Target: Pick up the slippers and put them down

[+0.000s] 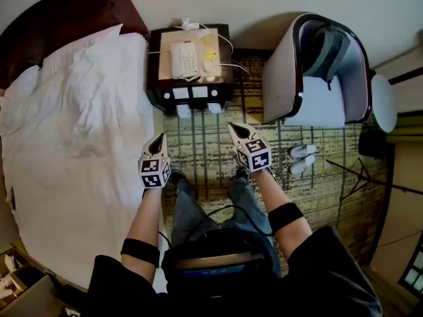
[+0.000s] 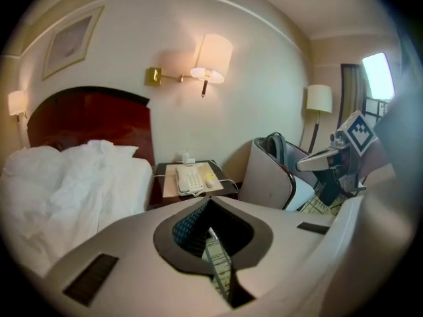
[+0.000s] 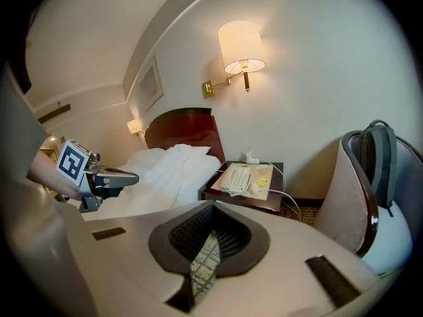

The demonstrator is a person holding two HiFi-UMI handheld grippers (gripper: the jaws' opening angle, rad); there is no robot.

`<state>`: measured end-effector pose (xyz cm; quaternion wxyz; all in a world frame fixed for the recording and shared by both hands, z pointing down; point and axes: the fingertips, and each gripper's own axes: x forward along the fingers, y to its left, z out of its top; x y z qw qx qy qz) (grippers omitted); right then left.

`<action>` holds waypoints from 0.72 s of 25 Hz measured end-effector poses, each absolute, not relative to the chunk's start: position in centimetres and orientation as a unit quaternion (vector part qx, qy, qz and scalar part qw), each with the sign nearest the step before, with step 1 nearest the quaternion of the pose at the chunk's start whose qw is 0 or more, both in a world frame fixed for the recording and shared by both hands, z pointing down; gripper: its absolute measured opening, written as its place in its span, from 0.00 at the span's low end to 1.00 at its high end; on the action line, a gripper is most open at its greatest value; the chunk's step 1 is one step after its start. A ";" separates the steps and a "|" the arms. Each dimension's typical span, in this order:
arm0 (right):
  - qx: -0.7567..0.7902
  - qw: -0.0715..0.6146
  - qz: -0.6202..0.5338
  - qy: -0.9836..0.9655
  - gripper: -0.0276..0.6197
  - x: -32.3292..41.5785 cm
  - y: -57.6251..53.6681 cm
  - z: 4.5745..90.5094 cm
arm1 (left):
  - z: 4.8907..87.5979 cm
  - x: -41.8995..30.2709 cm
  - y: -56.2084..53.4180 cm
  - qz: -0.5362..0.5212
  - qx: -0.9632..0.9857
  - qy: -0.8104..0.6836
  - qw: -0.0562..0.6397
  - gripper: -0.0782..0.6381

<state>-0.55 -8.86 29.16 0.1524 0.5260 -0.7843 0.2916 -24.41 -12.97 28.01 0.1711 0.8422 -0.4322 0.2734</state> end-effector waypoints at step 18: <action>0.574 0.130 0.231 -0.775 0.04 4.5 -3.8 16.0 | 14.7 -23.0 -10.6 0.199 0.880 -0.409 0.139 0.10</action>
